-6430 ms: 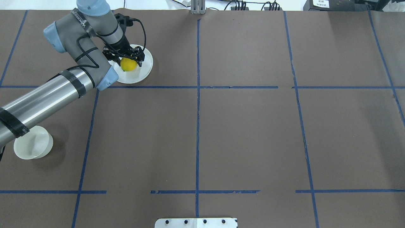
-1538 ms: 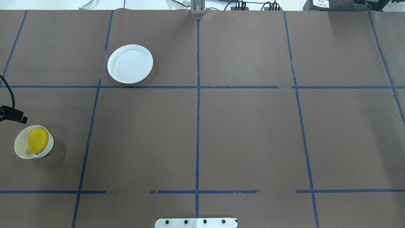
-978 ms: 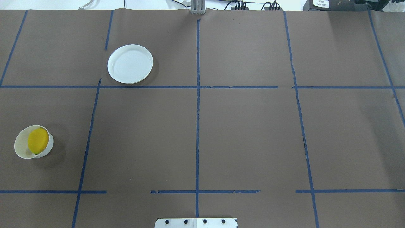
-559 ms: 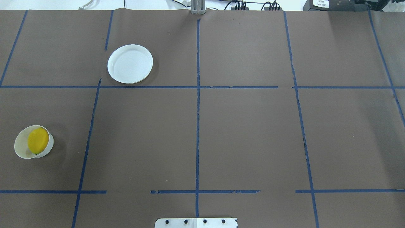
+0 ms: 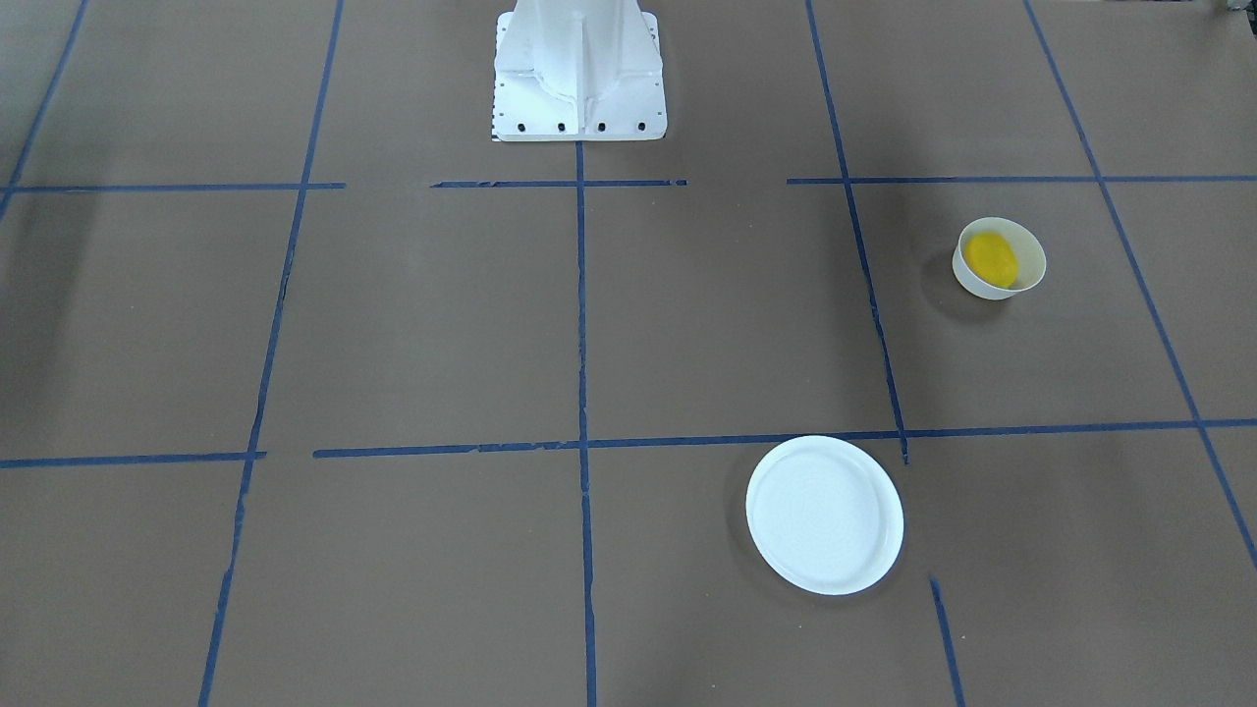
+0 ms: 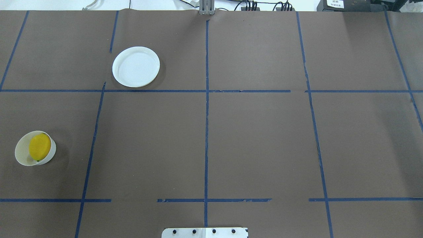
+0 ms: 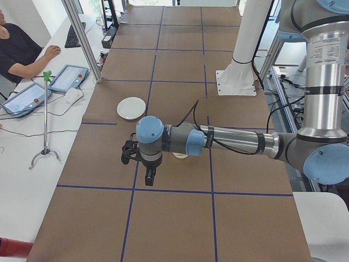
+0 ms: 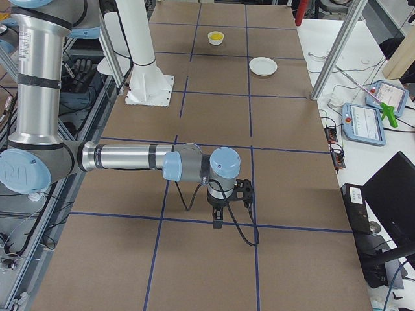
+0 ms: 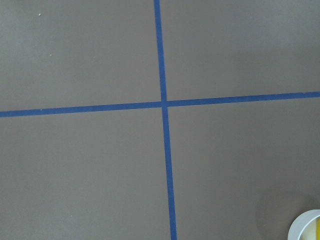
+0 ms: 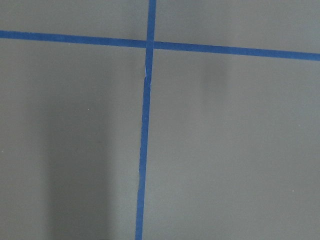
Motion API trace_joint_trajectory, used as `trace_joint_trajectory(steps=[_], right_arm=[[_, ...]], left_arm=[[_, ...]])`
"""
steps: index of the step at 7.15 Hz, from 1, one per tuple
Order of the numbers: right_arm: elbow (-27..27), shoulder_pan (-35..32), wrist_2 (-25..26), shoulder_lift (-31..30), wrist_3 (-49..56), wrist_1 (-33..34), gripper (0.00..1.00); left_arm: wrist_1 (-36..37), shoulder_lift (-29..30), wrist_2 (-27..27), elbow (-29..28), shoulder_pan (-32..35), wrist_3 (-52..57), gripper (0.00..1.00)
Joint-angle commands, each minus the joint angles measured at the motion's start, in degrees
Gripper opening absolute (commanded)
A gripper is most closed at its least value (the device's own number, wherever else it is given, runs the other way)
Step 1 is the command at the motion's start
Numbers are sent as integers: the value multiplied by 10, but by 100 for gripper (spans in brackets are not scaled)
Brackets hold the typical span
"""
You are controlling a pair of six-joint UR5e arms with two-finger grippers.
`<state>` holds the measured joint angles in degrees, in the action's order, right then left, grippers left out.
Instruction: Move lemon from plate to bowl
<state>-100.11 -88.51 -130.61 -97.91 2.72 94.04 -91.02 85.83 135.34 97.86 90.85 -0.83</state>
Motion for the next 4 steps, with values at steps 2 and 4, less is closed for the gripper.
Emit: trace_joint_trajectory(steps=[2, 4], right_arm=[[0, 0, 0, 0, 0, 0, 100], [0, 0, 0, 0, 0, 0, 100]], left_arm=[[0, -8, 0, -33, 1, 0, 100], [0, -10, 0, -34, 1, 2, 100]])
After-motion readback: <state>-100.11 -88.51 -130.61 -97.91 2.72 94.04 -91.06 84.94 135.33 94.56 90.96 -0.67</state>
